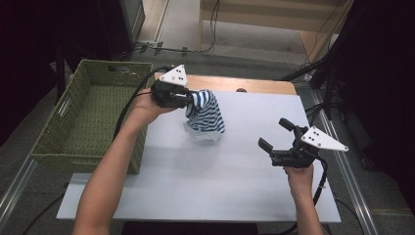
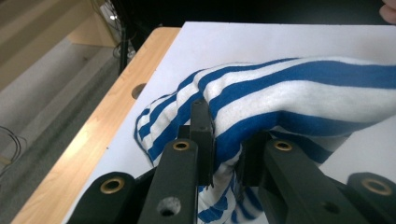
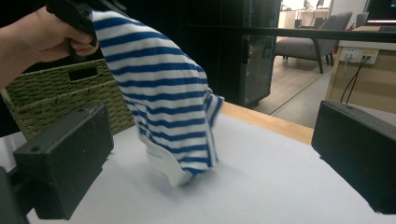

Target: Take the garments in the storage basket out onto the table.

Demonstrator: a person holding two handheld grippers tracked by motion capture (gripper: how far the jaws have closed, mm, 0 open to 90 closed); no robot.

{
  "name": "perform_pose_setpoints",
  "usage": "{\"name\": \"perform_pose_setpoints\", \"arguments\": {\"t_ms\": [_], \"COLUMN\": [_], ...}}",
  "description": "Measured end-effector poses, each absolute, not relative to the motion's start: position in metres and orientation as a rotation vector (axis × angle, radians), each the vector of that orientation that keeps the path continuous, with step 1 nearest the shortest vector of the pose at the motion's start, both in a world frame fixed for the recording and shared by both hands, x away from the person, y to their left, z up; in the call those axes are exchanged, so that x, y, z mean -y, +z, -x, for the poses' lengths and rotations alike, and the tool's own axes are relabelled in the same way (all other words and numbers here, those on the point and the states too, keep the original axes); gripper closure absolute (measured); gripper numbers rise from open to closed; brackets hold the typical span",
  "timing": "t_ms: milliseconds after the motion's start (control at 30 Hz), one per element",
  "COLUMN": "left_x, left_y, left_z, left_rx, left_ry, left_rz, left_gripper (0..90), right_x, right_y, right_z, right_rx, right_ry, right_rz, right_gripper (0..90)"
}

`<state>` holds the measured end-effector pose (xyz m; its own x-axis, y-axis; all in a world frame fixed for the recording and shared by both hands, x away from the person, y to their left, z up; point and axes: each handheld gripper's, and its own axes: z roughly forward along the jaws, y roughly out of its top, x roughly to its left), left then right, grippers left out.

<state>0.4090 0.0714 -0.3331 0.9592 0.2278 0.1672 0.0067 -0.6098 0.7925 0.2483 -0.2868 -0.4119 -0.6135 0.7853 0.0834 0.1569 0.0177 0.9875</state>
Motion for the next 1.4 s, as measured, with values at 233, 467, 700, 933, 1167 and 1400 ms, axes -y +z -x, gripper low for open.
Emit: {"name": "perform_pose_setpoints", "arguments": {"t_ms": [233,467,700,933,1167,1400], "left_x": [-0.053,-0.035,-0.015,0.000,0.016,0.032], "left_y": [-0.350,-0.362,-0.376,-0.389,-0.404,-0.419], "left_z": [-0.409,-0.408,-0.405,-0.405,-0.406,-0.408], "left_rx": [-0.198,-0.195,-0.186,-0.191,-0.184,-0.188], "left_ry": [0.242,0.211,0.175,0.144,0.113,0.091], "left_rz": [-2.214,-2.197,-2.197,-2.208,-2.227,-2.271], "left_gripper": [81.3,81.1,80.5,80.1,80.0,78.4], "right_x": [0.288,0.289,0.291,0.292,0.292,0.293], "right_y": [-0.411,-0.412,-0.411,-0.411,-0.411,-0.412], "right_z": [-0.247,-0.248,-0.247,-0.247,-0.247,-0.247], "right_rx": [-1.794,-1.790,-1.787,-1.778,-1.781,-1.782], "right_ry": [1.640,1.644,1.650,1.665,1.662,1.658], "right_rz": [-0.965,-0.968,-0.968,-0.979,-0.976,-0.988], "right_gripper": [0.0,0.0,0.0,0.0,0.0,0.0]}}
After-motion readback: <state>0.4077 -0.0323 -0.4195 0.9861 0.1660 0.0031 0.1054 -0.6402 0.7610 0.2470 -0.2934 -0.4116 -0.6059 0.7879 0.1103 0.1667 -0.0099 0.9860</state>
